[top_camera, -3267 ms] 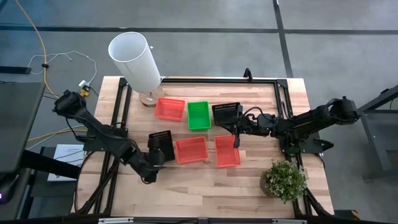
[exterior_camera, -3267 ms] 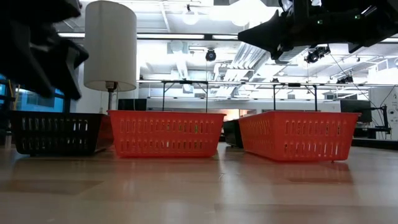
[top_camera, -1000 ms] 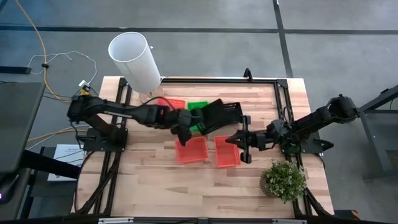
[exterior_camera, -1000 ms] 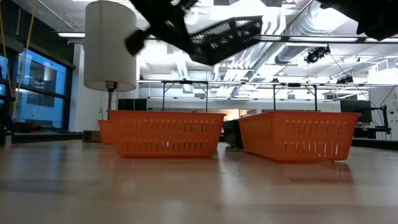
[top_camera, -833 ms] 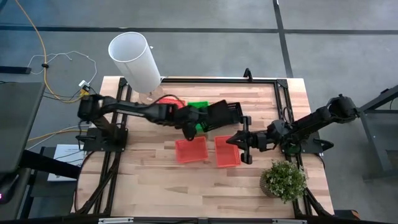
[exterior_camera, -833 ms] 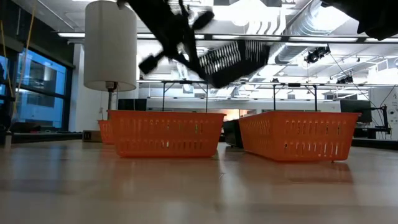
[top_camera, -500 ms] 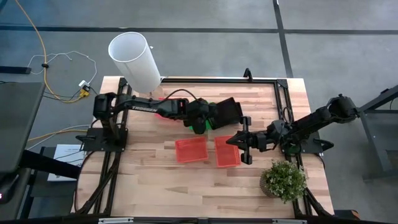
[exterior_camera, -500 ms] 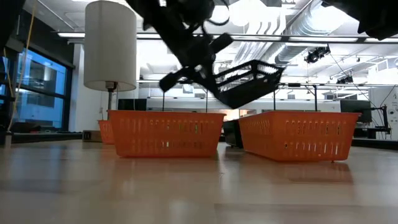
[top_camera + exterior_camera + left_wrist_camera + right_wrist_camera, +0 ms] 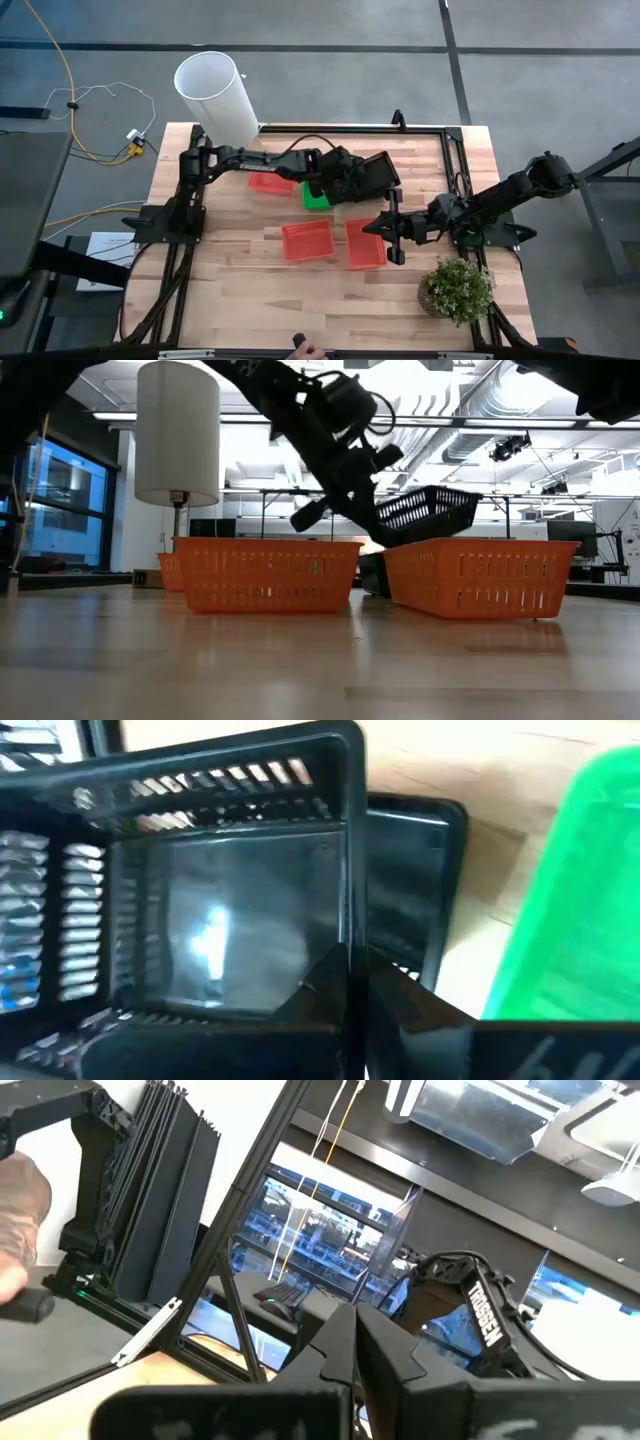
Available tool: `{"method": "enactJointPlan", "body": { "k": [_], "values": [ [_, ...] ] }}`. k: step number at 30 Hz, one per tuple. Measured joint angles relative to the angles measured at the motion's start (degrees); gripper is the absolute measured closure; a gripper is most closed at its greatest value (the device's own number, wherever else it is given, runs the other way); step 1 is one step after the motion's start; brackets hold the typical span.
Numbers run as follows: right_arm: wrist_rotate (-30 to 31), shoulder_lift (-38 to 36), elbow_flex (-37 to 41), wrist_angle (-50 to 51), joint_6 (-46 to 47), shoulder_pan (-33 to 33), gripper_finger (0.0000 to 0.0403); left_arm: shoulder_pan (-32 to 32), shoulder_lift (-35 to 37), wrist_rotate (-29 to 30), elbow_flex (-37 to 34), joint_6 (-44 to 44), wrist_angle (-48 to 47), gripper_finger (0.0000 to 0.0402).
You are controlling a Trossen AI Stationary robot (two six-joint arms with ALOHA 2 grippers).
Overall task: Stack baskets by color
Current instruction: Stack the bottom black bin on top of the top black bin
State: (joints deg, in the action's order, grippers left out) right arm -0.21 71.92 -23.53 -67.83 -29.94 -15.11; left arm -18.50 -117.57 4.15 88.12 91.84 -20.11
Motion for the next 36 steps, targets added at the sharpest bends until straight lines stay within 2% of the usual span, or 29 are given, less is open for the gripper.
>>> {"method": "enactJointPlan", "body": {
  "k": [14,32,36],
  "values": [
    [0.0,0.0,0.0,2.5,1.2,0.0,0.0403,0.0,0.5,-1.8,0.1,-1.3,-9.1,0.0401],
    [1.1,0.0,0.0,3.4,1.2,0.1,0.0403,1.4,0.6,-2.3,0.1,-2.7,-9.6,0.0401],
    [1.1,0.0,0.0,3.4,1.2,0.1,0.0403,2.1,0.6,-2.2,0.1,-2.7,-9.6,0.0386]
  ]
}}
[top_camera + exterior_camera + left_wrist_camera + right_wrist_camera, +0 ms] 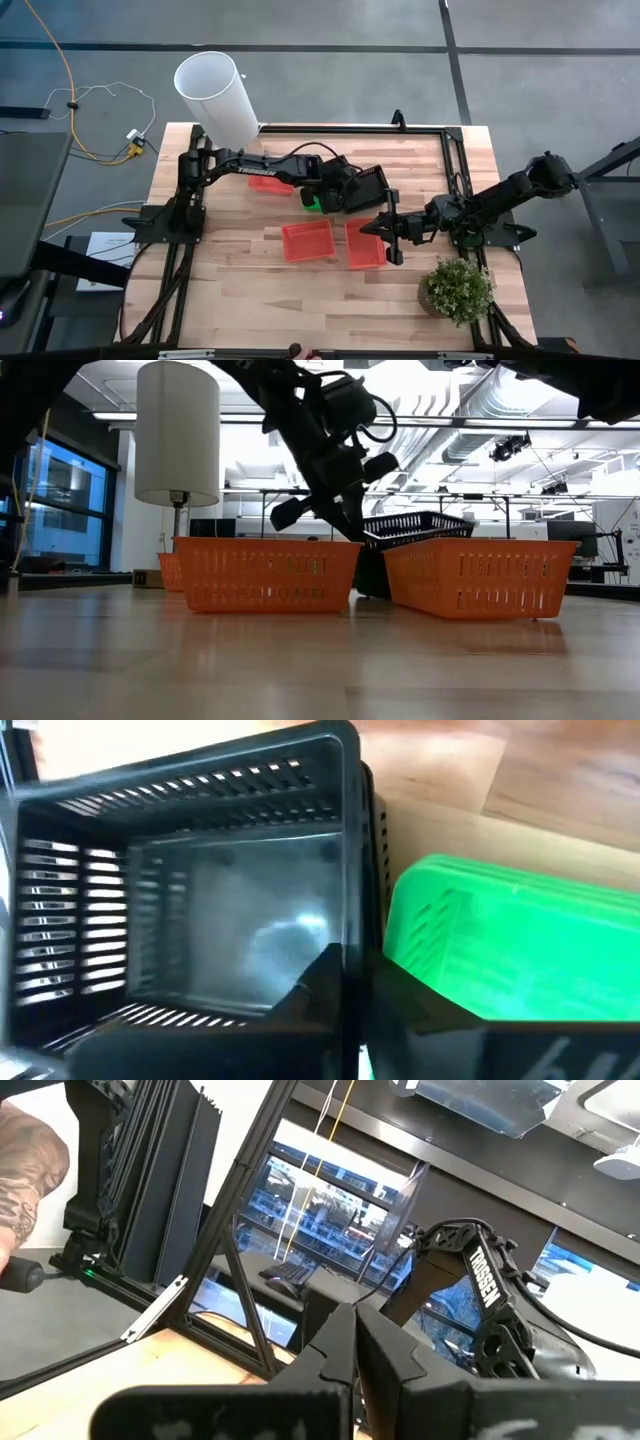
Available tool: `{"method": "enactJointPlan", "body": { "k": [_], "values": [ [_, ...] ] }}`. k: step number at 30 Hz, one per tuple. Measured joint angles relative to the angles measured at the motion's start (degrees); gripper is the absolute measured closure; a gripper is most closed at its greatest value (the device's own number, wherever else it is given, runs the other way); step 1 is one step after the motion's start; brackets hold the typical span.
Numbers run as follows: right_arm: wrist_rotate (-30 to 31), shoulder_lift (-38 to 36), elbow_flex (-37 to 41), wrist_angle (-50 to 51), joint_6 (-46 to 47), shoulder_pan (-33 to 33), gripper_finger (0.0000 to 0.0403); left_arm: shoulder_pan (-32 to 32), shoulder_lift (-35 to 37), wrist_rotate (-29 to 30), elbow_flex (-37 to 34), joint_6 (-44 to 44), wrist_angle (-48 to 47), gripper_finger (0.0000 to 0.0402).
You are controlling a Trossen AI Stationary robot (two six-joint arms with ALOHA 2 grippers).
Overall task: Stack baskets by color
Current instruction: Stack the bottom black bin on top of the top black bin, then stack the top orange bin on top of the bottom left orange bin
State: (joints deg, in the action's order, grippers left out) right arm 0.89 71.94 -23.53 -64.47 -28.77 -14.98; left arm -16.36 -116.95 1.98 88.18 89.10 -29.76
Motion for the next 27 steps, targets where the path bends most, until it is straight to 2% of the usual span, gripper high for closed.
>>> {"method": "enactJointPlan", "body": {
  "k": [7,11,15,19,27],
  "values": [
    [0.2,0.0,0.0,0.0,0.0,0.0,0.0403,0.2,0.1,0.0,0.1,-0.4,0.2,0.0313],
    [2.7,0.0,0.0,0.0,0.0,0.0,0.0403,0.3,0.1,0.5,0.1,-1.6,0.9,0.0267],
    [3.3,0.0,0.0,0.0,0.0,0.0,0.0403,0.9,0.1,6.3,1.0,-4.4,1.2,0.0231],
    [3.3,0.0,0.0,0.0,0.0,0.0,0.0403,1.6,0.1,12.9,3.3,-7.9,1.2,0.0212],
    [3.2,0.0,0.0,0.0,-0.2,0.0,0.0403,2.7,0.1,16.2,9.8,-15.5,-0.6,0.0206]
  ]
}}
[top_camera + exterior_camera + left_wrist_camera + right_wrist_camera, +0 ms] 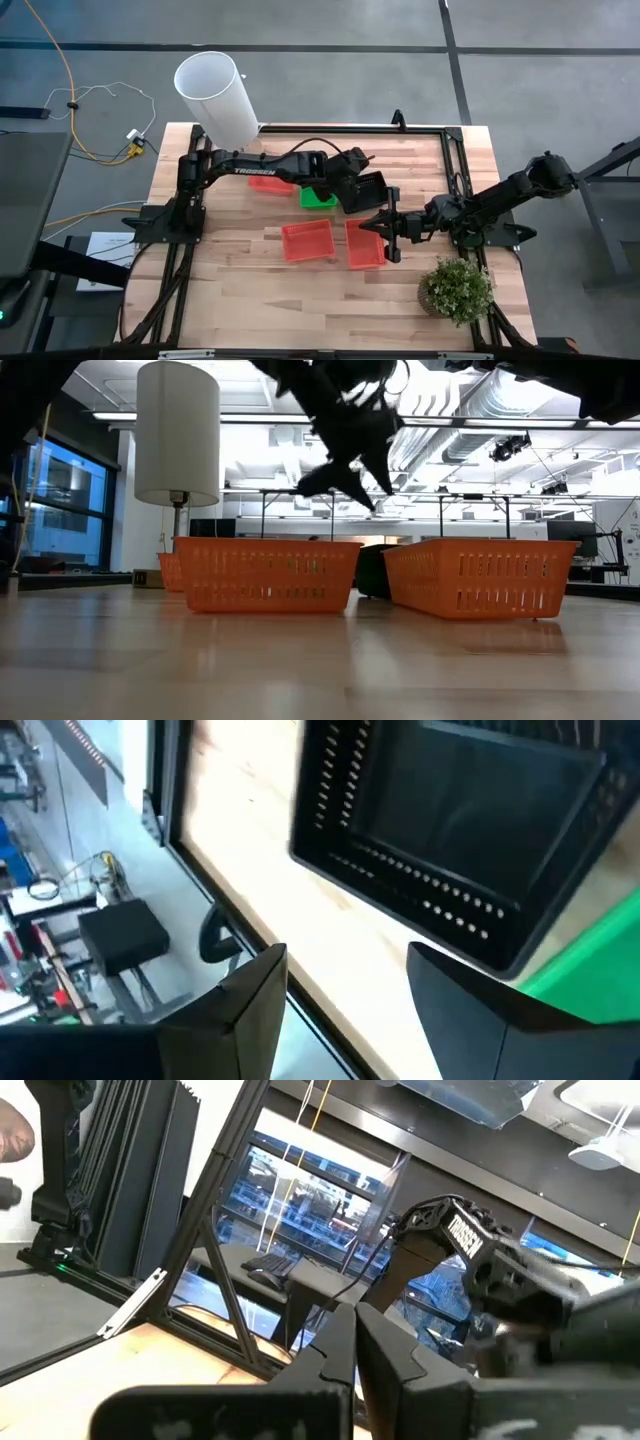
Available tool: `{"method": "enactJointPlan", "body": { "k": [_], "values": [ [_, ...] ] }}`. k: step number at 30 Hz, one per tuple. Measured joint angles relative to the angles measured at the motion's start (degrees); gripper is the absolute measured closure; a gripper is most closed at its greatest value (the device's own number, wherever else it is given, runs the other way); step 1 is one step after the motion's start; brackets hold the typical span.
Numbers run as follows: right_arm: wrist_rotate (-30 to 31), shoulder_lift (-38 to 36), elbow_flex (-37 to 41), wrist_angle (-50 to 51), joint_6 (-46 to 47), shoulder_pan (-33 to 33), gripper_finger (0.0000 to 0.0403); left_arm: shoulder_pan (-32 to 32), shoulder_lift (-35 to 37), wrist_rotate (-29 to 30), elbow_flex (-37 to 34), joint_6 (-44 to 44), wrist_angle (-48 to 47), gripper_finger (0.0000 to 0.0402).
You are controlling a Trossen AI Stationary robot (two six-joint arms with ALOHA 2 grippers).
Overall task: Stack baskets by color
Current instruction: Stack the top orange bin on top of the bottom left orange bin
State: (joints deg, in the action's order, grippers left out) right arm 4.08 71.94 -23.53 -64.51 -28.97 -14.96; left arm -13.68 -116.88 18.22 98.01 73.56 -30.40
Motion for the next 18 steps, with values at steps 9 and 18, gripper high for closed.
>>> {"method": "enactJointPlan", "body": {
  "k": [9,18],
  "values": [
    [-0.8,0.0,0.0,-0.1,-1.8,0.0,0.0403,0.7,0.0,0.4,8.4,-18.0,-18.4,0.0206],
    [-1.1,-1.5,0.0,3.7,-3.0,-0.1,0.0403,1.3,2.9,-11.0,11.4,-38.3,-33.5,0.0214]
  ]
}}
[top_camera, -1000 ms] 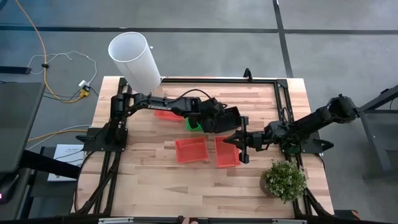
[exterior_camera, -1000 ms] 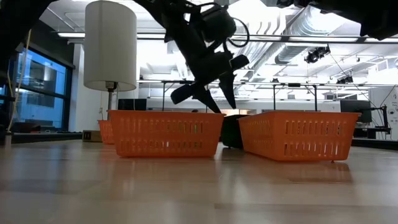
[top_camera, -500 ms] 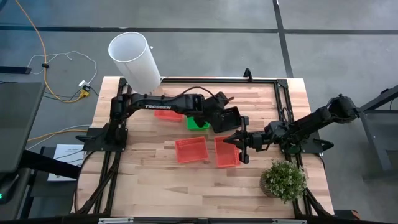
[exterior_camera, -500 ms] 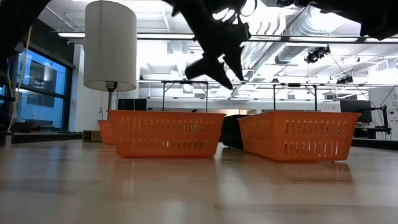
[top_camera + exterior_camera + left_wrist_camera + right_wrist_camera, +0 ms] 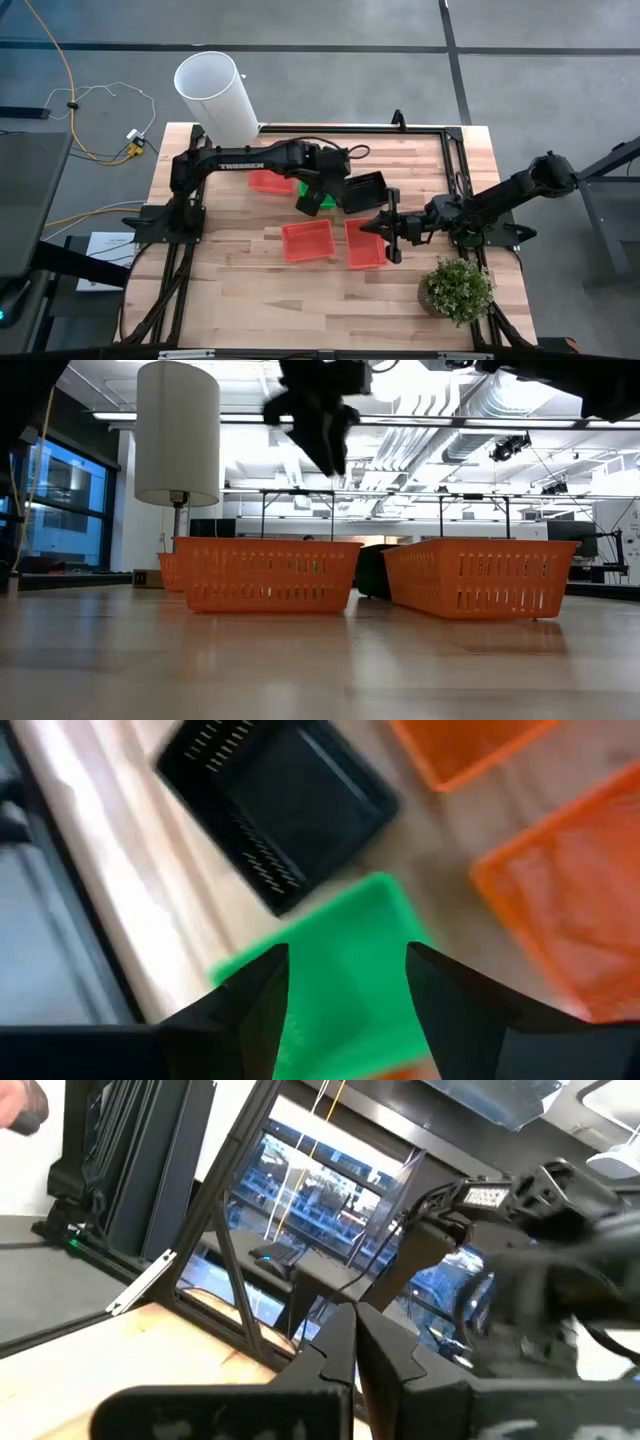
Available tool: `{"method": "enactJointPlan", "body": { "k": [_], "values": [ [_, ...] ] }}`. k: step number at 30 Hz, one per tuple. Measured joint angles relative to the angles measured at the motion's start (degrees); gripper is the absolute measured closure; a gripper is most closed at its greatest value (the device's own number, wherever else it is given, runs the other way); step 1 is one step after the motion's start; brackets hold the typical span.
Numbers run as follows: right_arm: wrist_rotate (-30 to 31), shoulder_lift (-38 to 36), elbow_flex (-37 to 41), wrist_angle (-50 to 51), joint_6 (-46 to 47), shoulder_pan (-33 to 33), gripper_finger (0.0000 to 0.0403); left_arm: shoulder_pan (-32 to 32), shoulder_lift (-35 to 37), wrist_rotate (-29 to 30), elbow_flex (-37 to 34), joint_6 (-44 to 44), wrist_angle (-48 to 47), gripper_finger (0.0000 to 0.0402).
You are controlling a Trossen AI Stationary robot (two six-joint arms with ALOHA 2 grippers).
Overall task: Stack baskets by color
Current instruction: Stack the top orange bin on top of the bottom left orange bin
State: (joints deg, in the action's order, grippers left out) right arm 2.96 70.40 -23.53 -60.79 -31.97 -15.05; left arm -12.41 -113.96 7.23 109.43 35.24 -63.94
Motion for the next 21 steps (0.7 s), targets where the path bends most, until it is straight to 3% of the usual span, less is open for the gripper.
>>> {"method": "enactJointPlan", "body": {
  "k": [7,11,16,21],
  "values": [
    [0.0,-5.8,0.0,6.4,0.4,-0.8,0.0403,3.0,8.2,-3.7,-4.3,-11.2,-0.1,0.0248],
    [0.0,-7.7,0.0,8.9,0.4,-1.6,0.0403,4.7,17.0,-8.5,-12.0,-17.1,6.3,0.0267],
    [0.2,-7.8,0.0,9.3,0.4,-1.9,0.0403,8.3,33.2,-8.6,-30.1,-23.8,24.4,0.0284],
    [0.3,-7.8,0.0,9.3,1.4,-1.9,0.0403,13.4,50.1,-2.4,-51.4,-29.5,47.2,0.0293]
  ]
}}
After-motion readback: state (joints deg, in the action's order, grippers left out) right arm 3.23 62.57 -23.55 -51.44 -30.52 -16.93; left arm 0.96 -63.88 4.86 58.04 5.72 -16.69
